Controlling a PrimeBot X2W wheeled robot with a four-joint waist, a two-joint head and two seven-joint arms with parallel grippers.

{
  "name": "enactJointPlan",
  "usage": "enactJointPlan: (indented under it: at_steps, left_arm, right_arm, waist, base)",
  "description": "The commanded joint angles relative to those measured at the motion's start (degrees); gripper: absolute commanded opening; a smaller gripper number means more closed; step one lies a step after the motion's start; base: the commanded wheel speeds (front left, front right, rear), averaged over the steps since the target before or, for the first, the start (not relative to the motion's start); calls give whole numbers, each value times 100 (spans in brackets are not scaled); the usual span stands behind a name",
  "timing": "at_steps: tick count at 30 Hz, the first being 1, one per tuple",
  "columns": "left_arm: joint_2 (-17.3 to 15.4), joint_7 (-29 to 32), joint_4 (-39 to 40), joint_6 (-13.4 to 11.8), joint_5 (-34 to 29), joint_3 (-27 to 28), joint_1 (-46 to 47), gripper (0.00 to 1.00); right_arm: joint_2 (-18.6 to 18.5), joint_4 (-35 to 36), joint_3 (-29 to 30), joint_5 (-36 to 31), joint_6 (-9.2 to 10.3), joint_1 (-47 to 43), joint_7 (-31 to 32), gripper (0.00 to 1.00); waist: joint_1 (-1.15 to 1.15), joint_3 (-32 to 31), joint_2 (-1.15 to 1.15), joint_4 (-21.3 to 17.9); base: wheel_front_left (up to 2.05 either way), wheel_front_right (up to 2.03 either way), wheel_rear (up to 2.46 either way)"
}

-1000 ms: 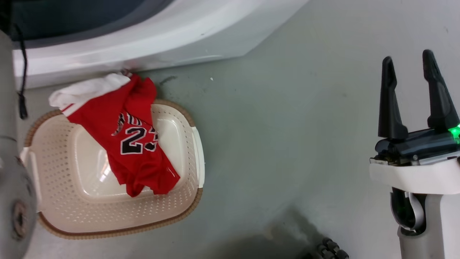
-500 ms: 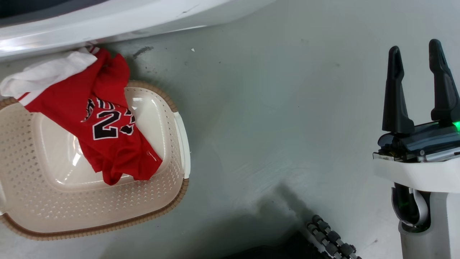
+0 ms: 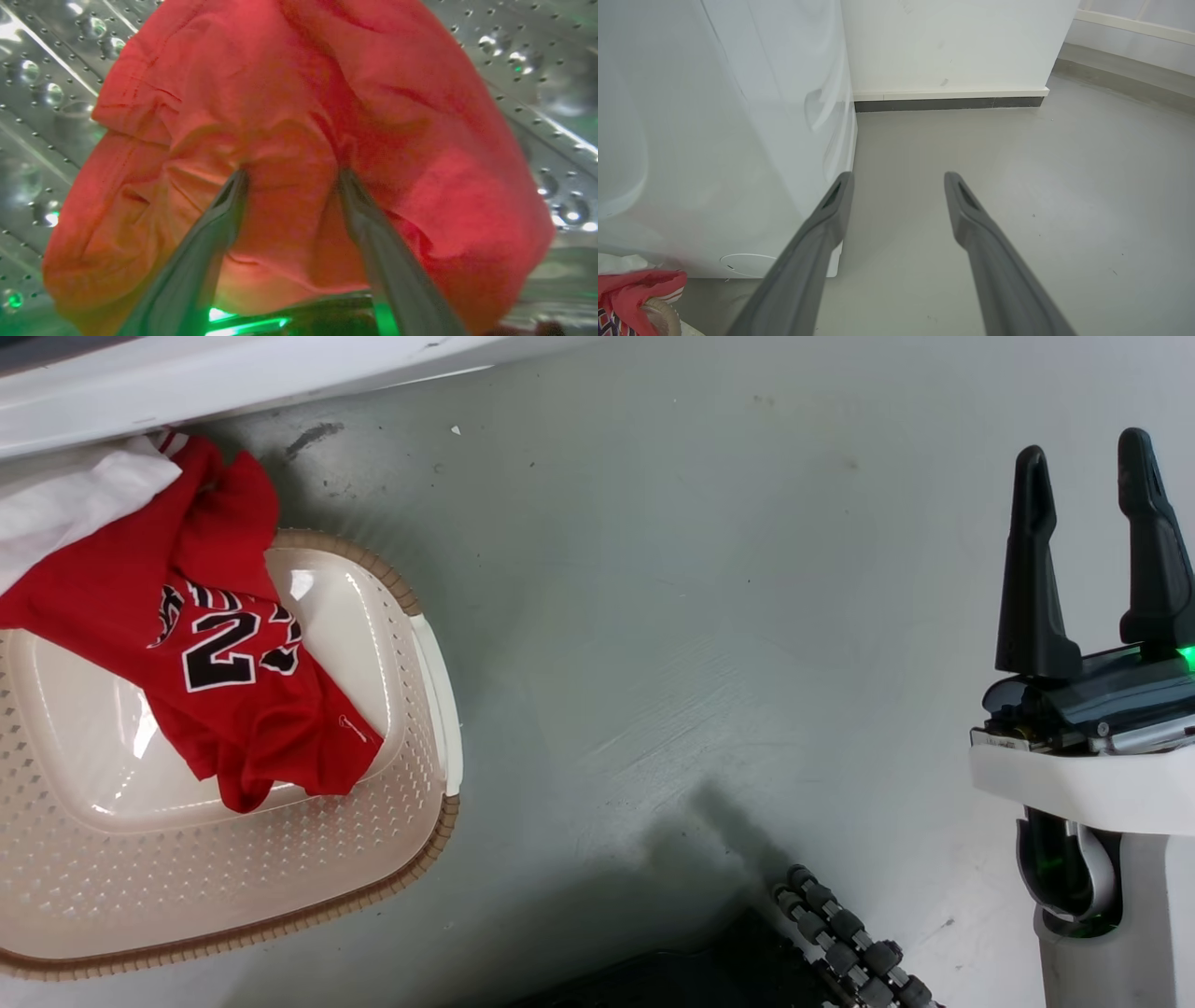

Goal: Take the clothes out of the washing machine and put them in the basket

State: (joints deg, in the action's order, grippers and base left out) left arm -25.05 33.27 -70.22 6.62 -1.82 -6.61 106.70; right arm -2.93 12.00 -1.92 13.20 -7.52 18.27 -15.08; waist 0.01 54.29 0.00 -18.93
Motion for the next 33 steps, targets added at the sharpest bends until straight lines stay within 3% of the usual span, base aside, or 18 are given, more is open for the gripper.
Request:
enactJointPlan:
  at_steps: [1, 8, 9, 10, 18, 33]
  left_arm:
    - [-56, 3, -22, 11, -27, -18, 6, 100]
    - [-103, -12, -127, 40, 66, -113, -153, 100]
    - [-85, -54, -125, 52, 91, -115, -151, 40]
    - [-77, -84, -113, 54, 89, -152, -148, 0]
    - [-167, -462, -36, 76, 193, -383, -199, 0]
    - [85, -2759, 357, 78, 1339, -1109, -1400, 0]
  right_arm:
    - [11, 25, -2, 58, 6, 38, -14, 100]
    - [11, 41, 78, 91, 6, 116, -14, 100]
    - [11, 37, 91, 80, 6, 120, -14, 100]
    - [10, 33, 123, 77, 6, 124, -14, 100]
    - [11, -16, 169, 34, 5, 162, -14, 100]
    - [9, -169, 258, -411, 5, -64, -14, 100]
  waist:
    - [-1, 15, 0, -10]
    - [-1, 103, 0, -68]
    - [-1, 116, 0, -70]
    - [-1, 129, 0, -64]
    - [-1, 71, 0, 41]
    - [-1, -1004, 0, 555]
  base:
    - [0, 0, 0]
    - [0, 0, 0]
    - [0, 0, 0]
    - [0, 0, 0]
    - [0, 0, 0]
    - [0, 0, 0]
